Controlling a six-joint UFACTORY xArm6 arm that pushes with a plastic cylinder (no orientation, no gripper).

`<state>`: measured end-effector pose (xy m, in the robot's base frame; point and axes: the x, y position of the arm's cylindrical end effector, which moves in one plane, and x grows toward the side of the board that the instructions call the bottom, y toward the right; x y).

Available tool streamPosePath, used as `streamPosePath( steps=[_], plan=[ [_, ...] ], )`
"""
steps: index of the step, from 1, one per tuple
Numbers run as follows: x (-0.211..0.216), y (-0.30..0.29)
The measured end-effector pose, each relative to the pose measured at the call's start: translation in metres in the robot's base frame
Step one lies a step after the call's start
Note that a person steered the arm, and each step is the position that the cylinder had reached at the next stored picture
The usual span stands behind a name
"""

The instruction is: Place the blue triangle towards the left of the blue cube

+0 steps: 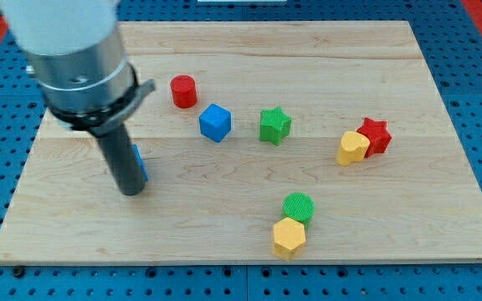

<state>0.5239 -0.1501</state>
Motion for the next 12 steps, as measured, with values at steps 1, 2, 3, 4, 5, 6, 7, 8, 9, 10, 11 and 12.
streamPosePath(
  steps=[1,2,3,4,5,6,7,8,9,10,11,12],
  plan=[
    [-0.022,0.006],
    [-0.034,0.020],
    [-0.054,0.019],
    [-0.044,0.006],
    [-0.051,-0.035],
    [-0.065,-0.011],
    [-0.072,0.004],
    [-0.079,-0.004],
    [-0.081,-0.003],
    [-0.081,0.005],
    [-0.060,0.013],
    [-0.041,0.016]
  ],
)
